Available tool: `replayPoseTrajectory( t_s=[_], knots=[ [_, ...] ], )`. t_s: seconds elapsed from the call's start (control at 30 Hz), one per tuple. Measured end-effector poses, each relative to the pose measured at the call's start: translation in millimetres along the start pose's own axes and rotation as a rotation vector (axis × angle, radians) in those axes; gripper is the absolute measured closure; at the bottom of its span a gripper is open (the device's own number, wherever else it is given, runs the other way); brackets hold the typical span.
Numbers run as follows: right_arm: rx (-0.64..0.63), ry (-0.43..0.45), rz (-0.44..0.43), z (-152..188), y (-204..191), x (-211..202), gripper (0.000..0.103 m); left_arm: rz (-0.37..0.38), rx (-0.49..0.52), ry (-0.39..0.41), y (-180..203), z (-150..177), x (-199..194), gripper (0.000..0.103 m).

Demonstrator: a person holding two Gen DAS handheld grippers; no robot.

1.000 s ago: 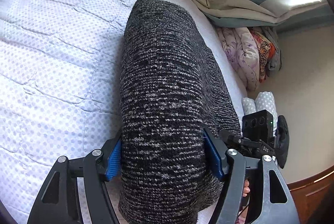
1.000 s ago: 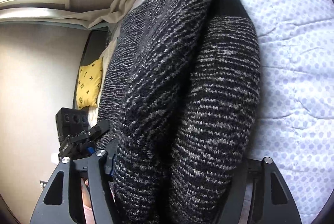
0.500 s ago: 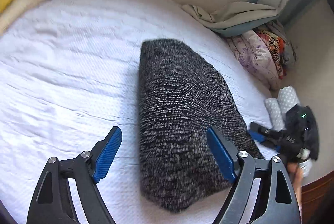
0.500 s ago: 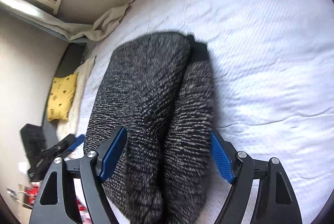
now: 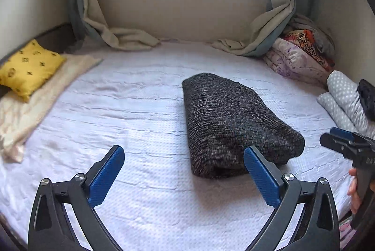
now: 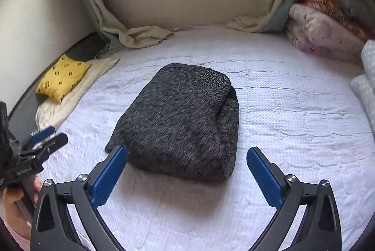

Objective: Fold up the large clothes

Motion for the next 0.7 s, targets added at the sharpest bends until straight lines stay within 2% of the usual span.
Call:
replayPoseTrajectory(
  t_s=[0.13, 0.27, 0.4, 0.53, 0.7],
  knots=[
    [-0.029, 0.031, 0.075, 33.0, -14.6, -20.4, 0.000, -0.053, 0.032, 0.034, 9.5, 21.1, -23.9, 0.000],
    [-0.066, 0.096, 0.198, 59.3, -17.6, -39.6, 0.000, -0.060, 0.071, 0.046, 25.1, 40.8, -35.9, 0.000],
    [-0.036, 0.090, 0.231, 79.5, -12.7, -48.6, 0.000, -0.069, 0.087, 0.054, 35.8, 57.7, -41.3, 0.000],
    [-0.024, 0.075, 0.342, 93.2, 0.7, -55.9, 0.000, -0.058, 0.095, 0.054, 44.2, 72.0, -45.4, 0.000],
    [0.024, 0.066, 0.316, 106.4, 6.9, -64.3, 0.000, -0.074, 0.068, 0.049, 43.2, 83.8, -49.8, 0.000]
  ],
)
Point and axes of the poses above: each gripper's, at about its wrist camera, not at the fingertips, and x roughly the way its jaws point, y to its right, z to its underside, the point moved 10 cm from there along x, roughly the way its jaws point, and after that the axes turned 13 degrees about z, right-handed, at the moved point
